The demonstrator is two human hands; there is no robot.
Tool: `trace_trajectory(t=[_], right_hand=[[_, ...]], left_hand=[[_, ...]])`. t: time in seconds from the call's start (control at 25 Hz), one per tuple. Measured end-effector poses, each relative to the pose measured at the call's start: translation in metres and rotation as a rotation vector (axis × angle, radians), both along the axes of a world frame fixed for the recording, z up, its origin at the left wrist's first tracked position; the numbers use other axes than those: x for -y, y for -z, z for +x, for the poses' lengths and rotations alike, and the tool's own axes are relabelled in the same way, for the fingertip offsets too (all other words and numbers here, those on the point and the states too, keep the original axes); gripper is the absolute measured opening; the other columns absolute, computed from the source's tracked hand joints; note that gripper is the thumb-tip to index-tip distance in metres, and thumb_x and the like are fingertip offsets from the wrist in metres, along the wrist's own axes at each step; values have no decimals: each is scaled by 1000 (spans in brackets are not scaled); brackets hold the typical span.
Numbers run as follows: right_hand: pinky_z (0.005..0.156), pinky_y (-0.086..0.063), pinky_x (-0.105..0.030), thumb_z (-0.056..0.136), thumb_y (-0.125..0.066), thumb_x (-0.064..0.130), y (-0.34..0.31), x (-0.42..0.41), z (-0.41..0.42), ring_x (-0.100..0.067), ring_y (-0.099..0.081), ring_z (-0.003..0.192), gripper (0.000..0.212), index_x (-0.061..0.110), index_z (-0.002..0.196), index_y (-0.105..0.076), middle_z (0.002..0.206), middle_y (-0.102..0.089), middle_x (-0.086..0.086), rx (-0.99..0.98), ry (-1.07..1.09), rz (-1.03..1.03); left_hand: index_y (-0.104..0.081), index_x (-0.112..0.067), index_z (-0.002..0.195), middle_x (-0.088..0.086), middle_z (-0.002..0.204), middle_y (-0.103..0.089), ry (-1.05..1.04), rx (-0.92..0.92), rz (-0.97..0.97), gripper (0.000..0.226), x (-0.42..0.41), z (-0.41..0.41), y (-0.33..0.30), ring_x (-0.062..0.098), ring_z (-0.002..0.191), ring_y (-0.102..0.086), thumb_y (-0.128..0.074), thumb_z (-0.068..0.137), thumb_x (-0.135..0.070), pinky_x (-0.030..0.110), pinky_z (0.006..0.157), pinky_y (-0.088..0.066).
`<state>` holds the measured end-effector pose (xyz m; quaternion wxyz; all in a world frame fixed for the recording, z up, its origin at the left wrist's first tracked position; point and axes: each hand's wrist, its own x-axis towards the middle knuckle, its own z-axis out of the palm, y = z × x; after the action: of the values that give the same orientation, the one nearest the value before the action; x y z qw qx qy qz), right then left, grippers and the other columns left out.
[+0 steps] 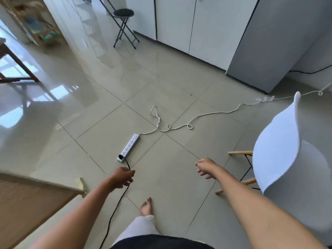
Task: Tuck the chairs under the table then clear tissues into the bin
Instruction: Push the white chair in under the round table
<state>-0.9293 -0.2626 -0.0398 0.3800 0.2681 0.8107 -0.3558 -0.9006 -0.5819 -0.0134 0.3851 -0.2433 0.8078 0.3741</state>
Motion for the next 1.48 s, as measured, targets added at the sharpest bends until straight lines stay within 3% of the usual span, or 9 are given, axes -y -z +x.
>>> trace_trajectory(t=[0.24,0.48,0.76,0.84,0.96,1.16,1.32,1.4,1.48], right_hand=[[56,-34,-20,93,-38,23,-4,-2,-99,-12,-44,57,15,25,102,-50,72,-51,2,8,284,-77],[52,-29,-19,93,-38,21,14,-62,-182,-12,-41,53,21,21,110,-51,69,-50,1,18,547,-99],[54,-32,-19,91,-39,17,8,-140,-235,-13,-44,55,16,17,92,-54,70,-52,-3,-33,957,-101],[53,-34,-20,91,-38,17,4,-156,-232,-13,-46,57,19,16,89,-57,74,-54,-2,-57,1048,-83],[54,-38,-22,93,-42,16,-7,-167,-217,-9,-44,56,19,21,76,-49,71,-50,3,-81,1265,-9],[55,-33,-16,94,-41,14,-36,-142,-195,-6,-40,58,34,27,62,-42,72,-47,3,-98,1605,122],[60,-38,-18,93,-41,18,-56,-108,-189,-17,-51,82,24,15,95,-64,93,-58,-3,-215,1865,268],[77,-47,-31,94,-43,20,-71,-100,-181,-20,-55,91,26,12,105,-65,102,-62,-5,-288,1994,374],[96,-47,-41,94,-45,21,-89,-101,-168,-19,-54,96,23,12,105,-63,103,-59,-4,-421,2187,451]], left_hand=[[-48,-11,74,5,71,-55,252,8,-31,24,-24,-184,-12,18,56,-46,-46,96,-20,22,54,-31],[-48,-8,82,5,69,-52,536,9,-21,21,-123,-334,-1,16,51,-41,-44,98,-21,21,49,-24],[-46,-13,58,0,53,-54,925,-25,-63,38,-269,-472,14,10,39,-46,-47,96,-20,20,41,-28],[-46,-13,58,-5,43,-54,1079,-11,-96,38,-314,-491,17,8,33,-43,-48,95,-22,18,38,-25],[-54,-9,68,-2,60,-58,1378,-40,-90,32,-386,-515,18,16,51,-45,-48,95,-24,19,42,-24],[-52,-16,61,11,70,-60,1819,-143,69,36,-481,-516,1,19,69,-55,-51,96,-23,28,62,-46],[-53,-12,71,5,66,-56,1845,26,304,27,-526,-479,-30,13,51,-54,-52,97,-20,19,47,-36],[-56,-10,89,5,78,-59,1841,109,350,19,-540,-456,-50,14,61,-53,-52,96,-28,22,55,-38],[-50,-14,116,8,100,-57,1727,183,430,34,-555,-432,-70,21,82,-58,-53,93,-38,29,71,-49]])
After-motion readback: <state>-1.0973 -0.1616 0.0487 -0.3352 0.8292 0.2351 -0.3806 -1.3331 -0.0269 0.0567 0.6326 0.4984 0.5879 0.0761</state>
